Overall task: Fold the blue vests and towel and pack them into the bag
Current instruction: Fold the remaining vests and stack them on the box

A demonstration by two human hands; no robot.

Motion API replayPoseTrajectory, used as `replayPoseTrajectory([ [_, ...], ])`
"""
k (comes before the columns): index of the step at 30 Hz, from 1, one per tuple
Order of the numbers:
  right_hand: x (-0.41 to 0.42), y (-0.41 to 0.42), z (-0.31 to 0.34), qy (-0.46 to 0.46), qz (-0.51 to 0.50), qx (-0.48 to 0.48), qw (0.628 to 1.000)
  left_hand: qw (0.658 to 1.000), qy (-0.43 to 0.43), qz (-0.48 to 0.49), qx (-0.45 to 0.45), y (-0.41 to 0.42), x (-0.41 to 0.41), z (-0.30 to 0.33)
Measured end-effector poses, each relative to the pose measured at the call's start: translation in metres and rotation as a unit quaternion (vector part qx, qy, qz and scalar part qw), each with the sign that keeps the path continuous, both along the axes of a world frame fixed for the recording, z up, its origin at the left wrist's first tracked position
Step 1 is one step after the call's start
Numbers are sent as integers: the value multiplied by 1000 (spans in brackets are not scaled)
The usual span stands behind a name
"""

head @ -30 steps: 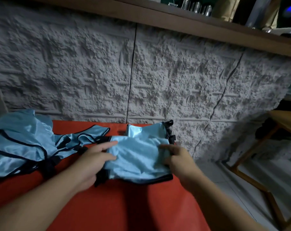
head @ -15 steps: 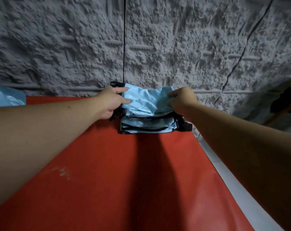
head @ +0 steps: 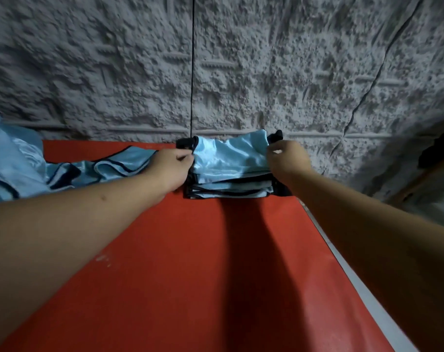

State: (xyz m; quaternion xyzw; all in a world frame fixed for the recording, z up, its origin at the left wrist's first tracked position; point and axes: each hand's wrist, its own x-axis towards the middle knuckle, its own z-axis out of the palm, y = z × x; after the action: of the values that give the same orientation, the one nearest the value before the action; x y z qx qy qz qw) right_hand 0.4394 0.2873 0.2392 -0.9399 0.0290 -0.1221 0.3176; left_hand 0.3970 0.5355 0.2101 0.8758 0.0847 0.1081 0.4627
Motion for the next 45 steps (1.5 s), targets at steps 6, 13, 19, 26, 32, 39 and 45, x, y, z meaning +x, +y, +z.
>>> replayPoseTrajectory([
  [6, -93, 73, -21, -104, 69, 42, 991, 997, 50, 53, -33, 47, -133, -2],
  [13, -197, 207, -51, 106, 254, 69, 959, 965, 127, 111, -201, 88, -264, -15],
  [19, -208, 280, -37, 130, 292, 55, 946, 925, 40, 189, -327, 140, -252, -16],
  [26, -171, 363, -6, 66, 267, 64, 959, 853, -26, 265, -449, 184, -239, -7],
  [32, -151, 388, 13, 84, 186, -18, 979, 820, -27, 280, -498, 199, -238, 5],
  [39, -224, 324, 28, -6, 246, 82, 966, 790, 1, 179, -587, 185, -253, 40],
  [45, -293, 214, 18, -24, 189, 117, 975, 724, -8, 162, -670, 155, -270, 46],
])
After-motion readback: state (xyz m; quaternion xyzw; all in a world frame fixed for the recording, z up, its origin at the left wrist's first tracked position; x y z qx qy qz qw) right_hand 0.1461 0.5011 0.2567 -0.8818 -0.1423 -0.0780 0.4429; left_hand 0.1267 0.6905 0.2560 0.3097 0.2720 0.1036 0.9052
